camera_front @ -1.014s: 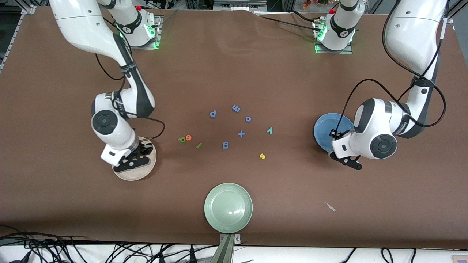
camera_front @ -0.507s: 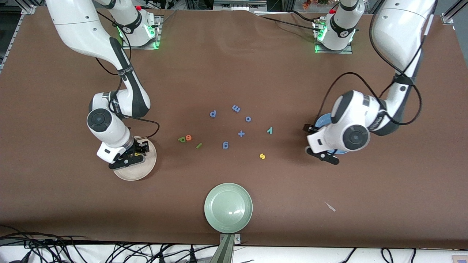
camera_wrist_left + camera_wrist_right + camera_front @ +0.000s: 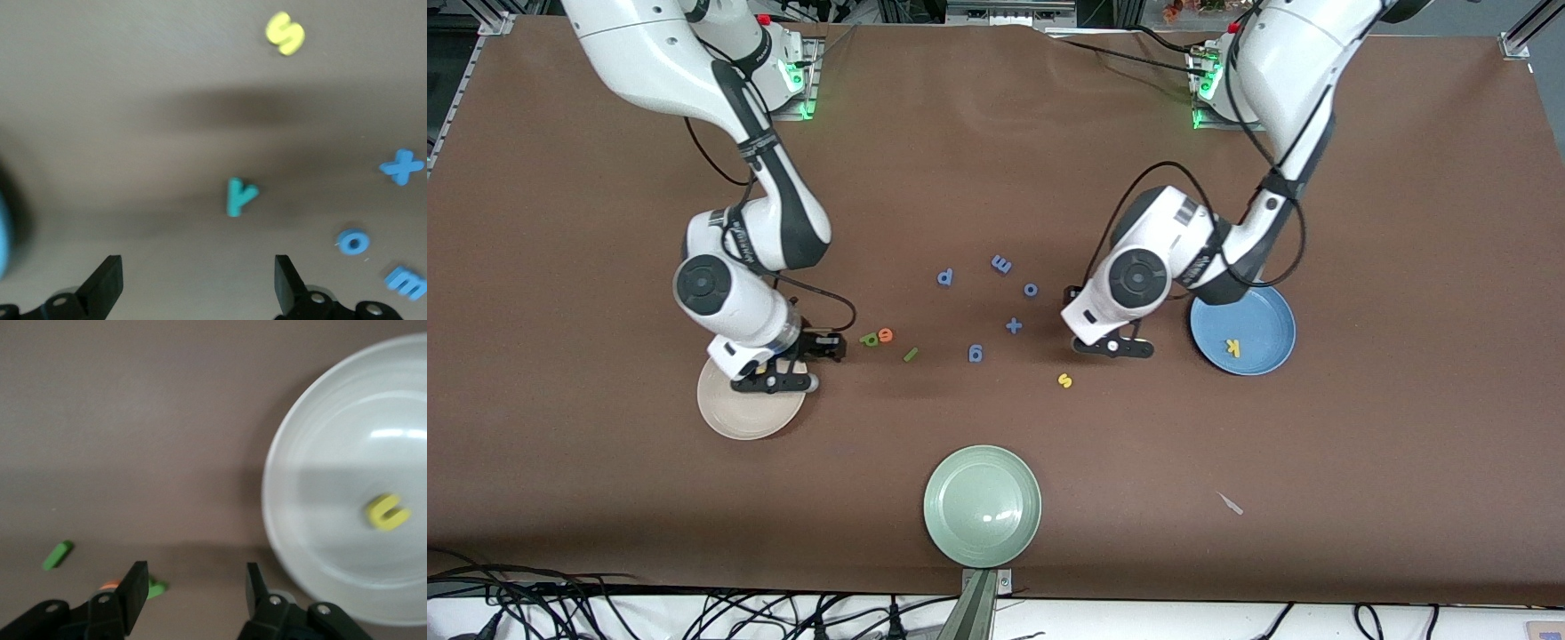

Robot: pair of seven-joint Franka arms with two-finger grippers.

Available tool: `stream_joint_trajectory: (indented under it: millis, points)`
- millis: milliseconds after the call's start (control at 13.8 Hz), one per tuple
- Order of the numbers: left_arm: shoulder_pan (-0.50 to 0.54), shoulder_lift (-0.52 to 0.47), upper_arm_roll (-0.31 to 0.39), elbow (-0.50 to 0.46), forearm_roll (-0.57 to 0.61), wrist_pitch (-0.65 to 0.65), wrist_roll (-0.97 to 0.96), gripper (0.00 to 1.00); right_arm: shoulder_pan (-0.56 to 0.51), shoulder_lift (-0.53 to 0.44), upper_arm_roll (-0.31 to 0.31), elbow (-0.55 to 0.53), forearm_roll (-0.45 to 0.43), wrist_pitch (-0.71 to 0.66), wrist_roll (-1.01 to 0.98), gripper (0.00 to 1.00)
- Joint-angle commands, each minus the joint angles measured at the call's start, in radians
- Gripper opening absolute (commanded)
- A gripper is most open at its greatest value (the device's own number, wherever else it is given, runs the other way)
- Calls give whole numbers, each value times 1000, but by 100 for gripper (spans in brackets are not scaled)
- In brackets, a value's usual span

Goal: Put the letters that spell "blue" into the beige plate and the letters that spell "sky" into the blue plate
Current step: 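Grasp the green d with the right gripper while the left gripper grasps the teal v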

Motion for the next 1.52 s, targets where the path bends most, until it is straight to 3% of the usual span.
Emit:
stream_joint_trajectory:
  millis: [0, 145, 362, 579, 652, 724, 797, 869, 942, 1014, 1159, 1448]
  points:
    - [-45, 47, 10, -24, 25, 105, -101, 100, 64, -4, -3, -56, 14, 70, 217, 67]
    - [-47, 54, 10, -45, 49, 160, -89, 94, 75, 1, -3, -61, 14, 75, 315, 67]
    - [-39, 67, 7, -48, 213, 168, -86, 85, 77, 19, -5, -85, 14, 102, 399, 70]
    - [-39, 80, 7, -58, 215, 181, -40, 77, 80, 34, -9, -86, 11, 116, 458, 70]
    - [-37, 80, 5, -64, 215, 185, -38, 59, 89, 40, -9, -86, 6, 124, 477, 70]
    - [-39, 80, 7, -65, 215, 191, -38, 49, 97, 48, -11, -84, 3, 127, 497, 70]
    - [-39, 83, 5, -65, 215, 193, -38, 46, 100, 51, -12, -84, 3, 140, 506, 70]
    - [-39, 84, 5, -65, 215, 193, -38, 31, 101, 62, -15, -82, 1, 153, 509, 70]
    - [-37, 83, 5, -64, 215, 193, -40, 8, 103, 73, -15, -79, 1, 163, 511, 70]
    - [-36, 83, 5, -59, 210, 193, -41, 0, 103, 77, -15, -79, 1, 171, 511, 70]
    - [-24, 77, 5, -52, 204, 193, -41, 0, 103, 79, -15, -79, 1, 173, 511, 69]
    - [19, 22, 4, -52, 203, 168, -28, 0, 117, 86, -15, -79, 1, 176, 532, 57]
